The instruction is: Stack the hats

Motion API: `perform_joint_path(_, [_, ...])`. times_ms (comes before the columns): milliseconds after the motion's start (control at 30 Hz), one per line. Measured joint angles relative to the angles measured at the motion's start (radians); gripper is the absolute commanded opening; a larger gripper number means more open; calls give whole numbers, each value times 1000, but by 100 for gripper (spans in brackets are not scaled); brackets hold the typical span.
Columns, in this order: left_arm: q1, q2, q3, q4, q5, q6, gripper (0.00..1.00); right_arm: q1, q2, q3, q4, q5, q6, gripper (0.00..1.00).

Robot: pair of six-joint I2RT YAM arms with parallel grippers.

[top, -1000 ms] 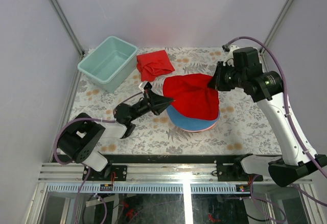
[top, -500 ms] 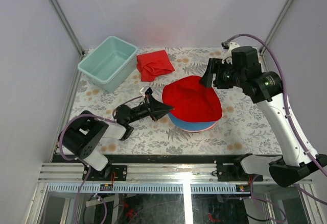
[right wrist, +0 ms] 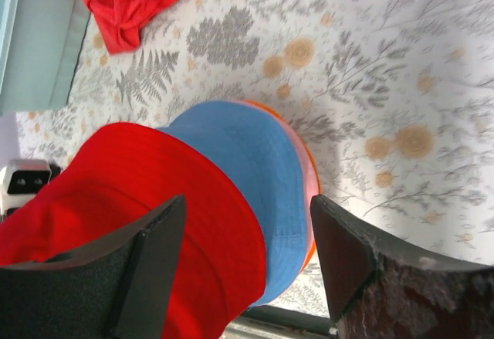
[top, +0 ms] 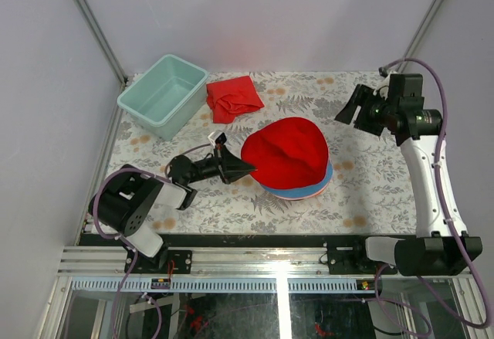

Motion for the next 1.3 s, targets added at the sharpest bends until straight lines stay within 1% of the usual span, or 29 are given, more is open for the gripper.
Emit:
perform_joint_path(133, [38,9,0,0,44,7,0,-63,-15,-193,119,-206,24,69])
perform_joint_path(267, [56,33,5,0,76,8,0,-88,-30,-378,270,-426,84,69])
perform_joint_path(367, [58,51,26,-1,90,7,0,-97,-30,-452,378,-554,119,69])
perform_joint_path(567, [61,63,70,-2,103,2,0,-109,-29,-514,574,-692,191,66])
perform_joint_path(767, [61,84,85,-2,107,-1,0,-110,-3,-544,695,-773,260,59])
perform_joint_path(833, [61,95,96,-2,110,-4,0,-110,5,-551,721,-787,273,58])
perform_joint_path(900, [61,103,107,-2,113,-5,0,-111,7,-557,731,-791,278,64])
perform_joint_path(1000, [61,112,122,-2,120,-9,0,-115,7,-556,717,-785,260,68])
perform_joint_path(1167, [61,116,124,-2,125,-12,0,-118,16,-533,655,-751,205,70])
perform_joint_path(1300, [61,117,124,-2,130,-13,0,-119,51,-496,652,-748,186,70])
